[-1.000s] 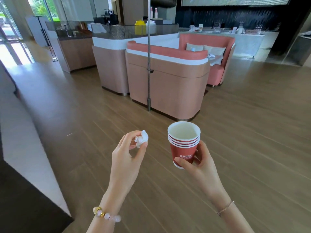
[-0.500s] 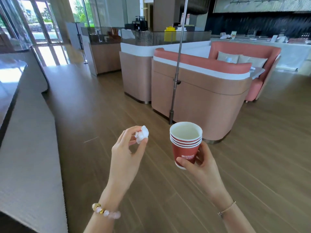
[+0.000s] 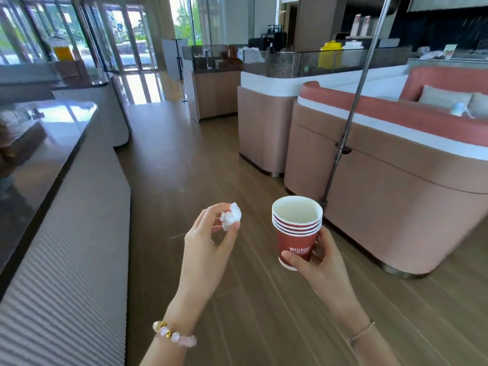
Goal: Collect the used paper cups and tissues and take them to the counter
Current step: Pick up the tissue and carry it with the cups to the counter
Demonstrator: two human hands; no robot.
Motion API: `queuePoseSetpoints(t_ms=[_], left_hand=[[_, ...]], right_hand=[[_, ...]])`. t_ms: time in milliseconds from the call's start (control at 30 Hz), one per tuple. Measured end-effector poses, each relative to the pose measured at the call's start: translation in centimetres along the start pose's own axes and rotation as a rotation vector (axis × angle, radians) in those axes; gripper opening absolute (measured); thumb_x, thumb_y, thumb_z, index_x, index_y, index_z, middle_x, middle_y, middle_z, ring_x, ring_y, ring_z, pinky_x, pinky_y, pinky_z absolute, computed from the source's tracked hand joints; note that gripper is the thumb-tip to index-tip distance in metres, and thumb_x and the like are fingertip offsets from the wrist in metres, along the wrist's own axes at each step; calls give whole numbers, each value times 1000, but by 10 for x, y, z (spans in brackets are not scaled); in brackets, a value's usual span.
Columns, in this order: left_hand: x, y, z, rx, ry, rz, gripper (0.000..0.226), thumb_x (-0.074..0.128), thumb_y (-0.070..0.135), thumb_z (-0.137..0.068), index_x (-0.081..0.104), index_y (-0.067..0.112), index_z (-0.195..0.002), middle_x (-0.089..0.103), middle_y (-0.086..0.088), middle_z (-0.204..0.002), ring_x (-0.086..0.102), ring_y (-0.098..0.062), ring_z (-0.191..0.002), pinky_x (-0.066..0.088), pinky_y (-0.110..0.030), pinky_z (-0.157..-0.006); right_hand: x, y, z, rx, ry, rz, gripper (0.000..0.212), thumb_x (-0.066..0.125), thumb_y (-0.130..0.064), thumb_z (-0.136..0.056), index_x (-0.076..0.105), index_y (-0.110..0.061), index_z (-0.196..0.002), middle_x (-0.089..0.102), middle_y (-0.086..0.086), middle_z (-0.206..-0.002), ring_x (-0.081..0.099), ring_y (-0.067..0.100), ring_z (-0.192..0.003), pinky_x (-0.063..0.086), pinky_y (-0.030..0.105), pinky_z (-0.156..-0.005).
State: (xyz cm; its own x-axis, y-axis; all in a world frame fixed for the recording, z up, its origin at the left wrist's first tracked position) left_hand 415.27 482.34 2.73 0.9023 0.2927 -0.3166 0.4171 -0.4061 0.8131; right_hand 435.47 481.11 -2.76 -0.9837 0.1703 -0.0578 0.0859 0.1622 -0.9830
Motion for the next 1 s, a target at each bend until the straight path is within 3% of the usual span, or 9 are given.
queuePoseSetpoints(t_ms=[200, 367, 567, 1000], left_hand=[[19, -64, -97, -47, 78, -40, 17, 64, 19, -87, 63, 26, -103, 64, 14, -101, 62, -7, -91, 50, -17, -80], [42, -111, -195, -45, 120, -83, 17, 64, 19, -87, 62, 26, -103, 64, 16, -100, 61, -4, -90, 45, -7, -77], [67, -162, -304, -62, 153, -89, 18, 64, 17, -88, 62, 26, -103, 64, 14, -101, 61, -5, -91, 46, -9, -76], [98, -302, -503, -118, 196, -108, 16, 64, 22, -88, 63, 27, -103, 64, 17, -100, 59, 0, -92, 44, -6, -75]], right_hand=[[45, 23, -125, -15, -85, -40, 65, 82, -7, -68, 53, -27, -123, 67, -11, -109, 65, 0, -94, 48, 8, -71], [79, 39, -244, -13, -172, -101, 67, 80, -2, -70, 52, -24, -126, 67, -5, -112, 66, 5, -98, 51, 10, -69], [117, 51, -370, -31, -244, -133, 66, 80, -4, -71, 51, -27, -125, 66, -4, -114, 66, 9, -101, 52, 13, -71], [206, 102, -594, -22, -253, -100, 64, 80, -4, -71, 52, -26, -124, 67, -6, -112, 65, 8, -101, 52, 14, -74]])
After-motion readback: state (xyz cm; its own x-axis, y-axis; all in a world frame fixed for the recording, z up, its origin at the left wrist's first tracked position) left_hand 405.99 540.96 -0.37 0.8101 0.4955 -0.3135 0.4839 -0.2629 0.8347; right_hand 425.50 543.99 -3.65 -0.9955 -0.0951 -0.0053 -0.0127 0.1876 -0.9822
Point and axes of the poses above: each hand's wrist, its own z-axis away from the middle knuckle, its own x-axis out of the palm, y = z × x, the point moved 1 cm from there along -z, towards the middle knuckle
